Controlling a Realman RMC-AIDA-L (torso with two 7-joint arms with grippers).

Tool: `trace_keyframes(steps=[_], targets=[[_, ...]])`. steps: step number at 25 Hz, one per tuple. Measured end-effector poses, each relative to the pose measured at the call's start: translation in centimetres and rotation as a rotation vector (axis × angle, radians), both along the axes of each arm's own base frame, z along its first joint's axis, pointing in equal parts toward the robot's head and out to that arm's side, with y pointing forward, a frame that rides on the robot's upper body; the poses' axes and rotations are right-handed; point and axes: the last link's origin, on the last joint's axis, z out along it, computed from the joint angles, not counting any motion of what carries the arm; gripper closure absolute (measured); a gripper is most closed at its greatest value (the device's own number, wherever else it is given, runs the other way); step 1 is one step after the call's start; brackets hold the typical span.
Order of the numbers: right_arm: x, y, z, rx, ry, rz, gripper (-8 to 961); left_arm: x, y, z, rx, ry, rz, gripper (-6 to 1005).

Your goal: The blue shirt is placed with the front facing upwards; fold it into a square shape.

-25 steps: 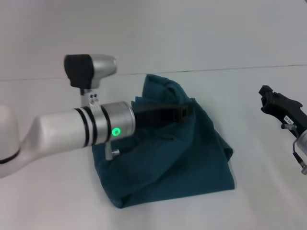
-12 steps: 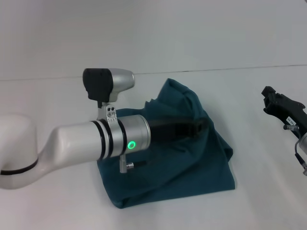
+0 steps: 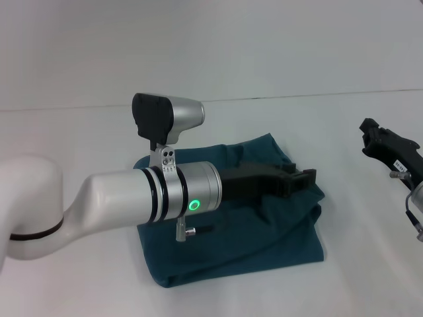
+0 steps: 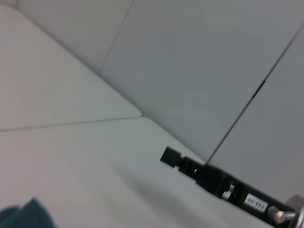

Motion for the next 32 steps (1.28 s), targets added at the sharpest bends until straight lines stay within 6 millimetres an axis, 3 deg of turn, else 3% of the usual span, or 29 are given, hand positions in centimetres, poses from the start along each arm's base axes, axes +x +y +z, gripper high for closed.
trace_keyframes(steps=[3,9,13,17,23,29,32], targets=[[0.1,-0.1,0.1,0.001,0.005,0.002,925,-0.1,-0.1,0.9,0.056,-0.019,-0.056,704],[0.2,-0.2,1.8,-0.004,-0.012,0.064,924,-2.2,0.0,4.9,0.257,-0.106,-0.104,425],[0.3,-0.1,3.6,-0.047,-0.001,0.098,923,-4.1,-0.3,5.9,0.287,-0.132,-0.101,307],[-0.9,-0.1,4.8,-0.154,-0.056,0.215,922,-6.0,-0.5,6.6,0.328,-0.119,-0.073,189],[-4.5,0.1,7.8,-0.461,-0.177,0.379,921,-7.1,-1.1,7.5,0.353,-0.145,-0.077,139],[-7.2,0.3,10.3,-0.678,-0.358,0.456,727,-8.1,-1.6,7.9,0.390,-0.142,-0.108,139],[-8.7,0.2,11.5,-0.813,-0.369,0.468,650,-8.7,-1.7,8.1,0.400,-0.145,-0.090,139]])
